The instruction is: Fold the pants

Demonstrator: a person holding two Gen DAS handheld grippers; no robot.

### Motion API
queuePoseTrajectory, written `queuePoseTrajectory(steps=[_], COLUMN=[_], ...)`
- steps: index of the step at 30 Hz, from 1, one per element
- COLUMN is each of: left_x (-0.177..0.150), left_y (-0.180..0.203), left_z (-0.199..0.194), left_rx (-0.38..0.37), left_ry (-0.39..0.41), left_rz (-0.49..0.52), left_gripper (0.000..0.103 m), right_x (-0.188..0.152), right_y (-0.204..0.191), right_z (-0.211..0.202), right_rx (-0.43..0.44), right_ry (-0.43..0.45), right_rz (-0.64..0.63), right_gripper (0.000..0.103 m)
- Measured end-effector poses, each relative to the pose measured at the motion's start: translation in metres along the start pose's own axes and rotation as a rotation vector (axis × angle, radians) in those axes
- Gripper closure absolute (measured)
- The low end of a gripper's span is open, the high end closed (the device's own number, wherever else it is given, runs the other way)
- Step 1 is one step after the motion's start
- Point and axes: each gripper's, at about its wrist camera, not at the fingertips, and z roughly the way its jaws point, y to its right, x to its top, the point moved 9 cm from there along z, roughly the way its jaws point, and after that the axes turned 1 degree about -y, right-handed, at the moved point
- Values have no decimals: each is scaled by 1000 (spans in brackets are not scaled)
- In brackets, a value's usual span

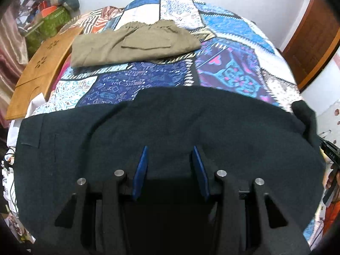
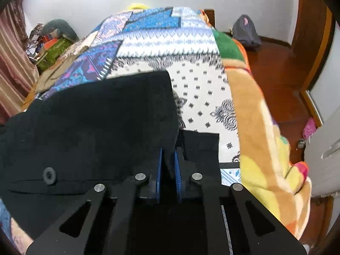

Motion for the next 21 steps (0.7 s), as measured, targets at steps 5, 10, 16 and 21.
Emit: queuePoseTrajectory(steps=[5, 10, 16, 21], left_x=[0, -14, -46, -74], left_y=[17, 47, 81, 105], left_z=[-32, -63, -78, -83], left_rx=[-28, -79, -124, -144], left_ry=[45, 74, 52, 33], left_rz=[28, 65, 124, 186], left_gripper=[58, 50, 49, 49], right_x=[10, 5, -21, -38], right_y=[1, 5, 14, 15], right_z=[-42, -82, -100, -98], right_rx=[19, 7, 11, 40], right_ry=[91, 154, 161, 149], right_rz=[17, 13, 49, 85], right_gripper=[94, 94, 94, 94])
